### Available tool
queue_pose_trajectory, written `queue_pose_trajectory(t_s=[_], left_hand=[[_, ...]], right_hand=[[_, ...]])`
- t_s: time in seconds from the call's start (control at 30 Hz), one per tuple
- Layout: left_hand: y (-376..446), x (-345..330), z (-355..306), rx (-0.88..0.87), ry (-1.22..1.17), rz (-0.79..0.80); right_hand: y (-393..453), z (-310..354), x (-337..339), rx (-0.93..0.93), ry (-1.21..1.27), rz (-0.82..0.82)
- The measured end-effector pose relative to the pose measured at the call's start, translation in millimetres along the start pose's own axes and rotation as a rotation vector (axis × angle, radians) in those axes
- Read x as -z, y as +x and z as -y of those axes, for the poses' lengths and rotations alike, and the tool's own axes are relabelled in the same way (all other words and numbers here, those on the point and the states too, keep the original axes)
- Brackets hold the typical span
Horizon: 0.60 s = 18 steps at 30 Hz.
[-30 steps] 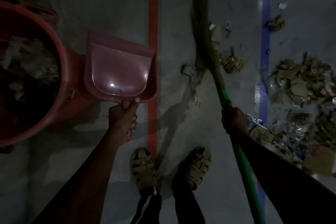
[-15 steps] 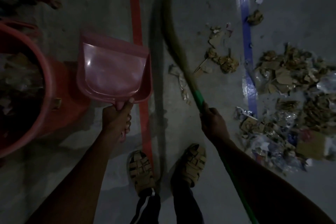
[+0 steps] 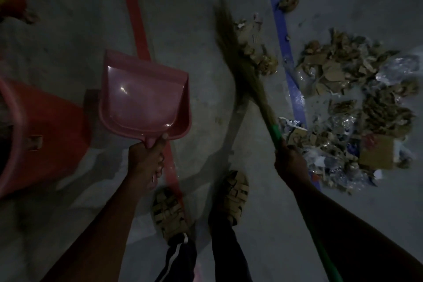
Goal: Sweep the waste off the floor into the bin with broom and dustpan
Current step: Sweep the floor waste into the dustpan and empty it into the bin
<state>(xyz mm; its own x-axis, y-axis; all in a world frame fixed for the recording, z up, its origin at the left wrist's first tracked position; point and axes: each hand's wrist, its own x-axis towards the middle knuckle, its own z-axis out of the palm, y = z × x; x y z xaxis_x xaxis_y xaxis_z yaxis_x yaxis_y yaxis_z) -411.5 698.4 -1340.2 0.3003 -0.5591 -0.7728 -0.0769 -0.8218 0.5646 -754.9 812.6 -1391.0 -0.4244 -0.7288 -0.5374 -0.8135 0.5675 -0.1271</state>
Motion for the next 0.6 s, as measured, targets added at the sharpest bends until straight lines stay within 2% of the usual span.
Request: queue_pose_trajectory(t_s=[0.13,0.27,0.47,0.6], left_hand=[[-7,-22,-1,-0.024,0.032,0.026],[-15,-46,-4,-0.061,0.087,0.062],[-35,-82,-17,-0.117,0.157,0.181],[-54,-112,-44,-0.166,0.215,0.175]], right_hand=[[8,-38,15,-0.196,0.026,-0.094],[2,-67,25,-0.312,0.058,-0.185],[-33,-104,50,-0.308,0.199,-0.268],[-30,-127,72,-0.231,0.319,-0.274]])
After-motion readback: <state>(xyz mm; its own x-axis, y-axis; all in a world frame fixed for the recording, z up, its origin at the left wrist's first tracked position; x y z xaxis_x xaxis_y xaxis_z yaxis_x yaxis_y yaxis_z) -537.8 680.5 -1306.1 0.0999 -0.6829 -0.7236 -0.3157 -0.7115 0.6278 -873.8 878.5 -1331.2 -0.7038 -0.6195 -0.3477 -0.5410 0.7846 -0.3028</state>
